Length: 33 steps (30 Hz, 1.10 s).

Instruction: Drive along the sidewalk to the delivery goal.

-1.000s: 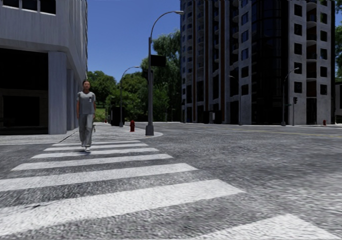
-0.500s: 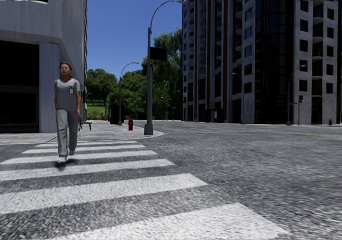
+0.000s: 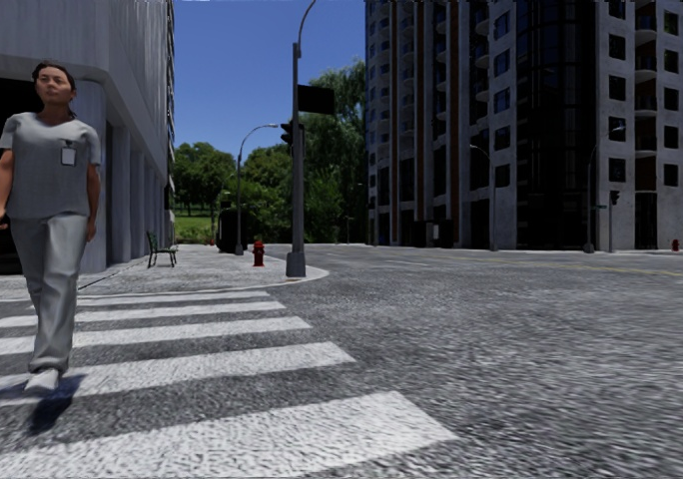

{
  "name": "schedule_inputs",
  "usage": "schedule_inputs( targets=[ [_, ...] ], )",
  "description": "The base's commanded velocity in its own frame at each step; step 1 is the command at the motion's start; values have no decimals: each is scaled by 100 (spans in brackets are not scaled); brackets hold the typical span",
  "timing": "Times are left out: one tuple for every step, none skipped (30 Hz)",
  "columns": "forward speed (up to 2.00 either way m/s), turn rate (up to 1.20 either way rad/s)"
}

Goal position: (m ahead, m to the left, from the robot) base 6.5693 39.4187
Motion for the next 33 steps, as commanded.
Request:
schedule_inputs(
  targets=[
    [154, 46],
    [154, 46],
    [154, 47],
    [154, 47],
    [154, 47],
    [154, 47],
    [154, 47],
    [154, 47],
    [154, 47],
    [154, 47],
    [154, 47],
    [154, 47],
    [154, 47],
    [154, 47],
    [154, 47],
    [154, 47],
    [154, 47],
    [154, 47],
    [154, 47],
    [154, 47],
    [154, 46],
    [154, 42],
    [154, 42],
    [154, 40],
    [154, 40],
    [154, 40],
    [154, 40],
    [154, 40],
    [154, 40],
    [154, 40],
    [154, 40],
    [154, 40],
    [154, 40]
  ],
)
